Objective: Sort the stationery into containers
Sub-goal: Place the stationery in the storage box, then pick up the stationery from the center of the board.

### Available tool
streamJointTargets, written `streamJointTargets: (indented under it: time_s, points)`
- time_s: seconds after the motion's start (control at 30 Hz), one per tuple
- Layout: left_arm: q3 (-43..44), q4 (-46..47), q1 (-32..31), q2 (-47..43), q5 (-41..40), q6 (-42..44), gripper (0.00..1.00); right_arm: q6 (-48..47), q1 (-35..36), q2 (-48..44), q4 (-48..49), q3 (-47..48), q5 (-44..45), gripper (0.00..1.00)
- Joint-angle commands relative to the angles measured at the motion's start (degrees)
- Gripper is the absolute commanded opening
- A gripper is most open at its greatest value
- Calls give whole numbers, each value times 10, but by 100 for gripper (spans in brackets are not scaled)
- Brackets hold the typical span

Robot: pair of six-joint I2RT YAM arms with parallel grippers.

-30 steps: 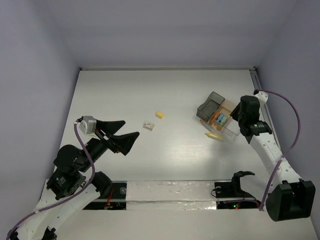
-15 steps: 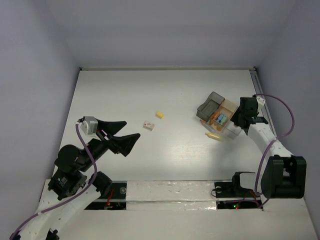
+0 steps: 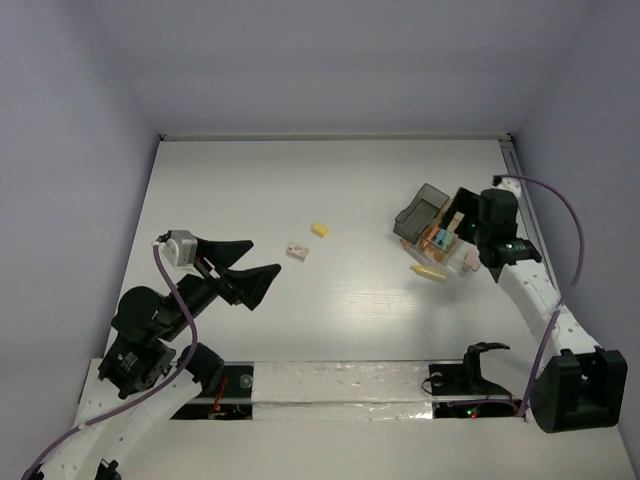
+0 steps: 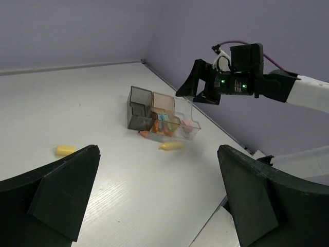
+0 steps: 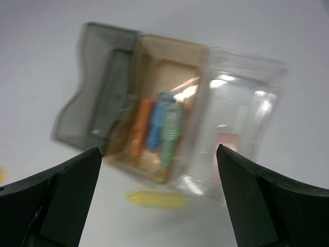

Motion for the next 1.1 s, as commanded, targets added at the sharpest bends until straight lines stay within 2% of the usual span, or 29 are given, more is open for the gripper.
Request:
streamJointTargets:
  time_s: [0.0, 0.13, 0.23, 0.27, 0.4, 0.5, 0.63, 0.77, 0.97, 1.07]
  points:
    - [-5, 30, 12, 12, 8, 3, 99, -8, 100, 0, 63, 42, -82, 100]
    - [-2, 26, 18, 21, -7, 4, 99, -15, 276, 104, 85, 91, -64, 100]
    - [-2, 23, 29, 23, -19, 4, 99, -45, 345, 179, 89, 148, -51, 100]
    - [-2, 21, 34, 23, -26, 4, 99, -55, 365, 232, 88, 166, -52, 100]
    - [0, 21, 45, 27, -37, 5, 99, -151, 456, 359, 75, 263, -74, 100]
    - [1, 20, 52, 32, -46, 6, 99, -190, 462, 435, 71, 320, -106, 100]
    - [2, 19, 62, 37, -55, 6, 99, -222, 468, 491, 59, 371, -154, 100]
    - [2, 20, 68, 40, -54, 6, 99, -255, 473, 547, 3, 433, -177, 98]
    - [1, 23, 79, 44, -47, 6, 99, -279, 483, 629, -37, 503, -143, 94]
    - [0, 24, 79, 45, -43, 7, 99, -282, 483, 651, -45, 521, -132, 85]
